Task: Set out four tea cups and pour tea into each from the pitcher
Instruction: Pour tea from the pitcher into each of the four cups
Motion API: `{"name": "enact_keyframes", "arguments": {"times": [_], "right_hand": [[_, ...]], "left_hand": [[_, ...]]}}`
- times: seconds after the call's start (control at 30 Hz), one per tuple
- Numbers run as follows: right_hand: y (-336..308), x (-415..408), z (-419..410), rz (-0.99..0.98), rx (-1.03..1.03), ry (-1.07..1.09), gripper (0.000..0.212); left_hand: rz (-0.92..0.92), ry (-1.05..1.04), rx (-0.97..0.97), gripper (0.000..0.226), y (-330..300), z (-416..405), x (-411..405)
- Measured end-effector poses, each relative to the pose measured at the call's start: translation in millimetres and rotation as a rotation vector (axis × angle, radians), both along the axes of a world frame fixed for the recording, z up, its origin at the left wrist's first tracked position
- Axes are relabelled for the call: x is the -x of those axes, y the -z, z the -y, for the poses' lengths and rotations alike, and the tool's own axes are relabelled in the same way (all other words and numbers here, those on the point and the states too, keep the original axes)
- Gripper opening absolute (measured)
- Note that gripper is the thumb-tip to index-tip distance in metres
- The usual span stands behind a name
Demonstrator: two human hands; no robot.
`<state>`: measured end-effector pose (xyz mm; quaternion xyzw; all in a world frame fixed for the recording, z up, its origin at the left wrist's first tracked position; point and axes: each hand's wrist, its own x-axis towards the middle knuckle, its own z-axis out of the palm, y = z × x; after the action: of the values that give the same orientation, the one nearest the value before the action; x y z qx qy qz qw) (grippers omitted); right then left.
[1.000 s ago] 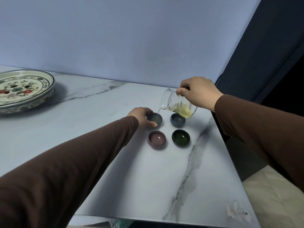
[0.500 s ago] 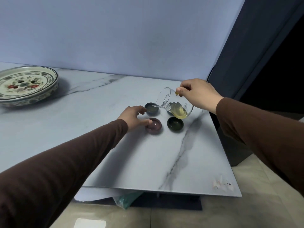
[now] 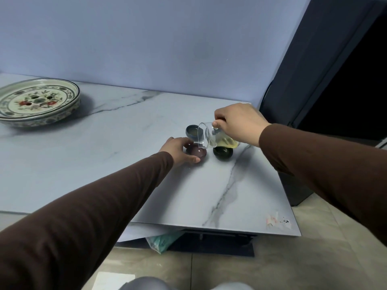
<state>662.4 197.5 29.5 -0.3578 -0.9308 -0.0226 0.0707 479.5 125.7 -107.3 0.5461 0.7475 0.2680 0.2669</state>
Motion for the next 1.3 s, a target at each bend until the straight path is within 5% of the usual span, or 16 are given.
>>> {"name": "enact_keyframes", "arguments": {"times": [1.3], "right_hand": [[-24.0, 11.2, 14.6, 0.109, -0.208, -0.097, 0.027]], "left_hand": [[-0.068, 0.004, 0.05, 0.067, -3.6, -5.5, 0.2]]}}
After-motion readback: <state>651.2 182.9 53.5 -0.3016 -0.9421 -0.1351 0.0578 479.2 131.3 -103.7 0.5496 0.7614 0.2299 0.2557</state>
